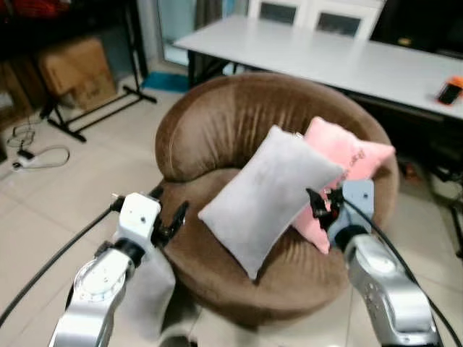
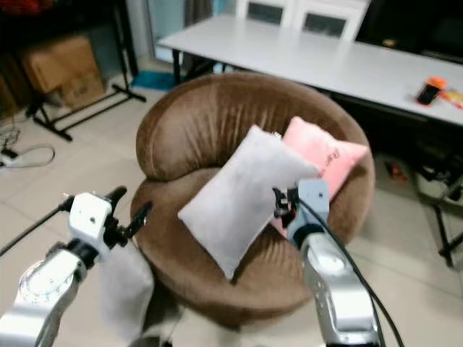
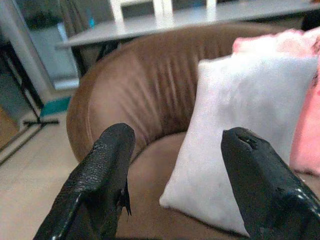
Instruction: Move the pillow to the sofa from floor
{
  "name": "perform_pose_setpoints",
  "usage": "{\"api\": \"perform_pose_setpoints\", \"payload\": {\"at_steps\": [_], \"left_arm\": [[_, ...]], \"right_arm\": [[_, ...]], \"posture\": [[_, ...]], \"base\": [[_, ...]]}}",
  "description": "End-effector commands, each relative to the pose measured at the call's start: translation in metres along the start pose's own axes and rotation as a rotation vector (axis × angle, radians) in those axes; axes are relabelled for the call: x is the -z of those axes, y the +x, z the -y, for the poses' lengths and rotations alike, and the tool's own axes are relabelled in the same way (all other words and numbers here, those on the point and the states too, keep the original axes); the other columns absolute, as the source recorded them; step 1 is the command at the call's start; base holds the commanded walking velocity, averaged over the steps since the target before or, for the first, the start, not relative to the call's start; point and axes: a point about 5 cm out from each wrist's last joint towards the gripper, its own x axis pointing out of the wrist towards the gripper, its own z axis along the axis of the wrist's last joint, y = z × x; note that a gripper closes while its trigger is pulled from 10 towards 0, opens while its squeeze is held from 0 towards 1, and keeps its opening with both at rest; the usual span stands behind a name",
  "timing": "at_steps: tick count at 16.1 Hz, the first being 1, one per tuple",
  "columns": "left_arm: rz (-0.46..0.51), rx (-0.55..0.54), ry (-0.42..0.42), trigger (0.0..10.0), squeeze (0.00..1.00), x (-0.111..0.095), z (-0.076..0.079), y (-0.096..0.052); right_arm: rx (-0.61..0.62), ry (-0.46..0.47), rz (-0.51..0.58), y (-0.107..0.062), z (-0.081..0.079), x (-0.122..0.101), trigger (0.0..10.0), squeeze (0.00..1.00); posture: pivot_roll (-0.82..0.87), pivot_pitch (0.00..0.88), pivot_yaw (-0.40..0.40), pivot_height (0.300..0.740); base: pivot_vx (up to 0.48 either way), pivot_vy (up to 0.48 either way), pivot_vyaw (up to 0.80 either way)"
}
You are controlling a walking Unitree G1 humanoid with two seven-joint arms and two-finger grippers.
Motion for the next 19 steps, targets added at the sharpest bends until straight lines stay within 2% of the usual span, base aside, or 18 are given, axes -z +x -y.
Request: {"api": "perform_pose_setpoints", "payload": {"at_steps": [1,6,12,18,19], "left_arm": [[-0.012,-0.023,0.011,10.0,0.0,0.001,-0.003,-0.002],[0.002,-0.106,0.017,10.0,0.0,-0.001,-0.006,-0.004],[0.025,-0.132,0.007,10.0,0.0,-0.004,-0.006,-0.005],[0.021,-0.159,0.0,10.0,0.0,-0.003,-0.01,-0.006],[0.019,-0.163,0.002,10.0,0.0,-0.002,-0.013,-0.005]], "right_arm": [[-0.02,-0.007,0.0,-0.001,-0.004,-0.001,10.0,0.0],[-0.044,0.043,-0.023,-0.003,-0.007,0.008,10.0,0.0],[-0.059,0.064,-0.026,-0.002,-0.008,0.009,10.0,0.0],[-0.061,0.068,-0.02,0.0,-0.008,0.008,10.0,0.0],[-0.039,0.079,-0.015,0.001,-0.006,0.008,10.0,0.0]], "posture": [[0.01,0.0,-0.053,0.74],[0.02,0.0,-0.062,0.74],[0.03,0.0,-0.069,0.74],[0.04,0.0,-0.077,0.74],[0.04,0.0,-0.078,0.74]], "base": [[0.0,0.0,0.8],[0.0,0.0,0.8],[0.0,0.0,0.8],[0.298,0.0,0.8],[0.33,0.0,0.0]]}}
